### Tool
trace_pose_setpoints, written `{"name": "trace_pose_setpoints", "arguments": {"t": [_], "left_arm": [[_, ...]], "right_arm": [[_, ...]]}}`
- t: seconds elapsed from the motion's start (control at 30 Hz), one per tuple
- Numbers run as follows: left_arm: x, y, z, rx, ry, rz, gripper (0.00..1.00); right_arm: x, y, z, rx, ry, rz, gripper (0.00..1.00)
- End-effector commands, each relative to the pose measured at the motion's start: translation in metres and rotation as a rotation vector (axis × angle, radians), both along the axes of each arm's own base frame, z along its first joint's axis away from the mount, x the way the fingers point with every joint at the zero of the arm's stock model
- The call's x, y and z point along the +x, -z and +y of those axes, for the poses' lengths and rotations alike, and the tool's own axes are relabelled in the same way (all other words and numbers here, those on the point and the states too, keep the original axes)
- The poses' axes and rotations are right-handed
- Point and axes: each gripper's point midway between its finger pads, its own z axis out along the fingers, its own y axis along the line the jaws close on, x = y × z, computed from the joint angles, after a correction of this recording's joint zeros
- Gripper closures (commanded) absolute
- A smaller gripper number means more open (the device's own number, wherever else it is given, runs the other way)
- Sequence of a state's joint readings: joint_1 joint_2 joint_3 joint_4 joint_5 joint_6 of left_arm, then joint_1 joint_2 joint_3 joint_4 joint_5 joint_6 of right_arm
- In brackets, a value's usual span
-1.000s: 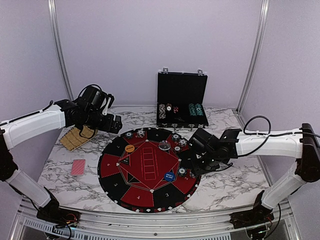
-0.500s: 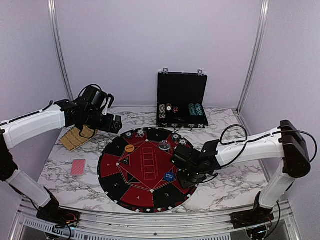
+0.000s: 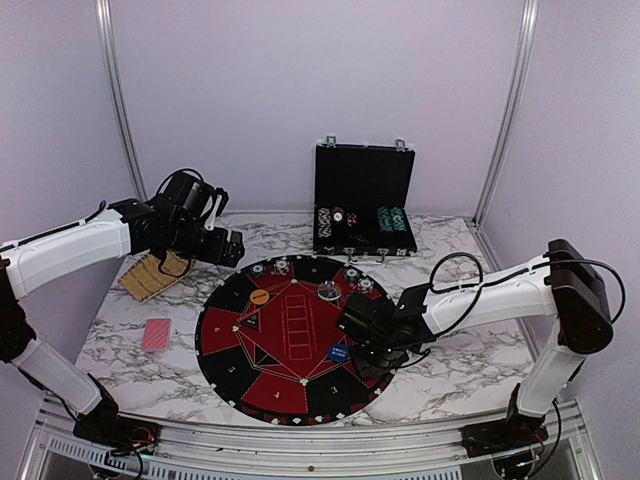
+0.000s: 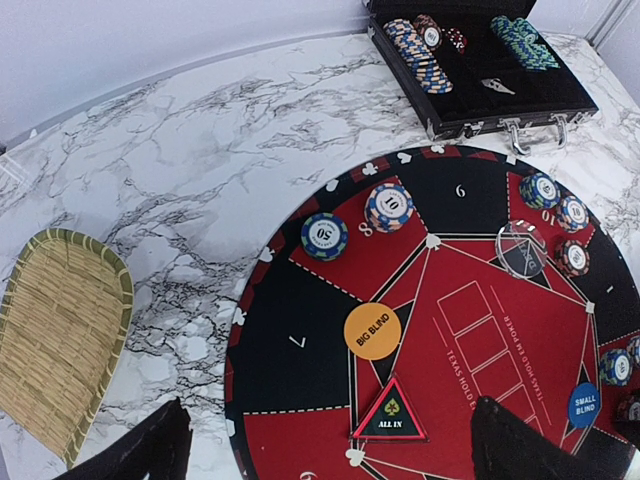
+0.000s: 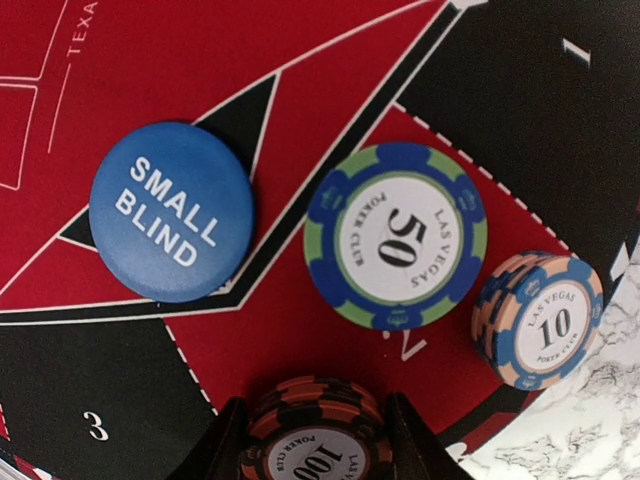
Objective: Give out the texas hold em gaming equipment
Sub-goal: Place the poker chips pile in the small blind area.
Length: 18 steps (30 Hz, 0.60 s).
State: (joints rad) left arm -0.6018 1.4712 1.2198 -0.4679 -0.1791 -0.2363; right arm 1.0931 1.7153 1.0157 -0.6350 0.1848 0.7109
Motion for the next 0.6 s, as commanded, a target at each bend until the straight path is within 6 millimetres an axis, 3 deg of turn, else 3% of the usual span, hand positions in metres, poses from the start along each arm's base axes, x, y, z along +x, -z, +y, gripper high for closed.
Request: {"name": "trace_pose_setpoints", "arguments": {"t": [0.0,0.3,0.57], "left_arm": [[0.001,0.004,0.0,-0.002,0.002,0.006,0.01],[0.001,0.005,0.0,-0.001,0.003,0.01,0.01],[0.001,0.006,-0.001,-0.001,0.007,0.012,0.01]], "right_arm": [[0.001,-0.005,0.008,0.021,0.004,-0.005,0.56],[0.001,-0.017,0.01,0.035,-0.005,-0.011,0.45],[-0.001,-0.053,0.009,0.082,-0.014,-0.032,0.44]]}}
